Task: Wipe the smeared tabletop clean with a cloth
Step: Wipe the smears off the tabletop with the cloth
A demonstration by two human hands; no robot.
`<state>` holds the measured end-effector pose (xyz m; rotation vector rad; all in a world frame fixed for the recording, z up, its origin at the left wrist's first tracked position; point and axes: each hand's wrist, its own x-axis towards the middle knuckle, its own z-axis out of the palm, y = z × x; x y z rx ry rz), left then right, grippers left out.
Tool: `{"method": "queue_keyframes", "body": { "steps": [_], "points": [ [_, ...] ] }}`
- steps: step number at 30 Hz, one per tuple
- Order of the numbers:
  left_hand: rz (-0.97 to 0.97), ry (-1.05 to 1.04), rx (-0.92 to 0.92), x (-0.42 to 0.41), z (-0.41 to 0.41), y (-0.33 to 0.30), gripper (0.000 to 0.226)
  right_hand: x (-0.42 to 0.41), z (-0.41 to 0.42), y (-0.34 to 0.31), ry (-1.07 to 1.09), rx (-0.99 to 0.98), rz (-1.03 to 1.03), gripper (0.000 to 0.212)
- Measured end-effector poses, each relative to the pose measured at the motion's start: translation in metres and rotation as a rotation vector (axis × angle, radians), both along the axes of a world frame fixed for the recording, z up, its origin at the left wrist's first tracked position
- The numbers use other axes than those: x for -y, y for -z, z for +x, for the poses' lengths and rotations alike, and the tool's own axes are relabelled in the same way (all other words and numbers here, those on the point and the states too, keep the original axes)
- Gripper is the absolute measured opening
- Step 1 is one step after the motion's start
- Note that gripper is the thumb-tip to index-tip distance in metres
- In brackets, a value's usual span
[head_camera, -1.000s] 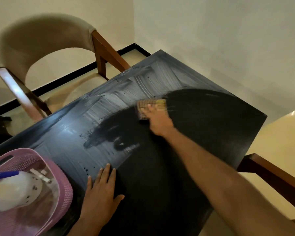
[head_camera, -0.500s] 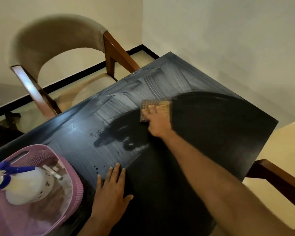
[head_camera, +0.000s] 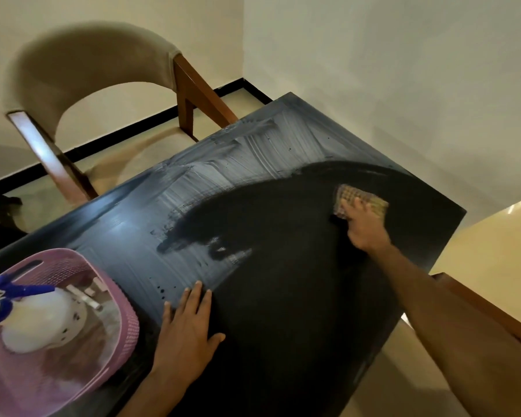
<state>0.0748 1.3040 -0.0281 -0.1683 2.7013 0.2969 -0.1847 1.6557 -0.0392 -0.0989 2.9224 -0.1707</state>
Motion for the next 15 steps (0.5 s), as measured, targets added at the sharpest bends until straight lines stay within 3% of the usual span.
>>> {"method": "queue_keyframes", "body": {
  "steps": [3, 6, 9, 13, 15],
  "points": [
    [0.012, -0.003, -0.008, 0.0, 0.001, 0.0, 0.092, -0.071, 0.026, 0.0, 0.239, 0.09, -0.028, 0.07],
    [0.006, -0.006, -0.016, -0.001, 0.001, 0.0, 0.091, -0.056, 0.064, 0.004, 0.264, 0.08, -0.014, 0.069],
    [-0.005, 0.005, 0.003, 0.0, 0.001, 0.0, 0.092, 0.007, 0.125, 0.001, 0.074, -0.033, -0.06, 0.072],
    [-0.001, -0.005, -0.003, 0.0, 0.0, 0.0, 0.092, 0.095, 0.23, 0.004, -0.194, 0.048, -0.15, 0.086],
    [0.002, -0.001, 0.002, -0.001, -0.001, 0.0, 0.091, 0.123, 0.276, 0.007, -0.416, 0.061, -0.19, 0.075]
  ]
}}
